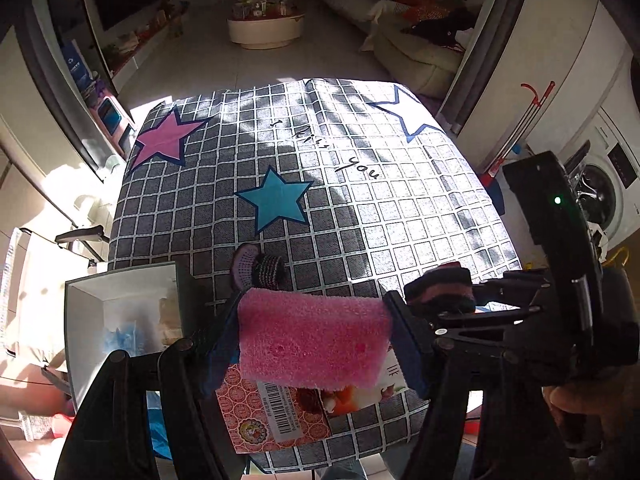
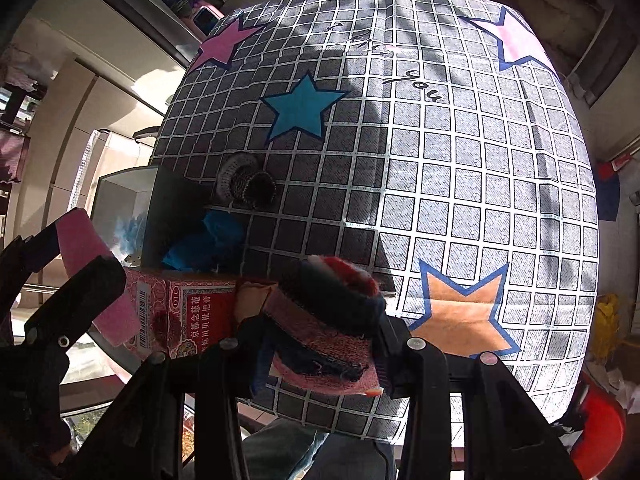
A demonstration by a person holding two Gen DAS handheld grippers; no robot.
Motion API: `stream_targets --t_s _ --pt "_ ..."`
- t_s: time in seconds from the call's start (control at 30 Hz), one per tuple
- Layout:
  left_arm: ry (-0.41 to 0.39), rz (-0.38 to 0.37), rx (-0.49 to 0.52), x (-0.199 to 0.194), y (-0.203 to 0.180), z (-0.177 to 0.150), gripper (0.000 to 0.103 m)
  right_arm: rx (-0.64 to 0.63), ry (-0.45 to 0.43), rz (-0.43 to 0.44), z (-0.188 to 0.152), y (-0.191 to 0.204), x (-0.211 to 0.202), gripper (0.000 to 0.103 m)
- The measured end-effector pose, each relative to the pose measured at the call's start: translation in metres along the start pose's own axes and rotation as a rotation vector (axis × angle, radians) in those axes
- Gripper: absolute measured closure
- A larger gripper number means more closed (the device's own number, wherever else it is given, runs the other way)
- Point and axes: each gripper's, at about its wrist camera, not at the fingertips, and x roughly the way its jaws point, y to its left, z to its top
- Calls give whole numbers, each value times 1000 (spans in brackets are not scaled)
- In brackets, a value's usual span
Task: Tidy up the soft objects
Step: 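Lift the sponge and knit sock in both tools toward the white box, then hold the sponge and knit sock in both tools above the white box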
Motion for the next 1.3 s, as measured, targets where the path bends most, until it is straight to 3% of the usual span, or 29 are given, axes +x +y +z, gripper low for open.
stream_targets --t_s 0.7,1.3 --pt "-90 190 -186 -59 89 -76 31 -309 -18 17 -7 136 -7 60" --pt "-99 260 -282 -75 128 -113 31 -450 0 2 -15 195 2 60"
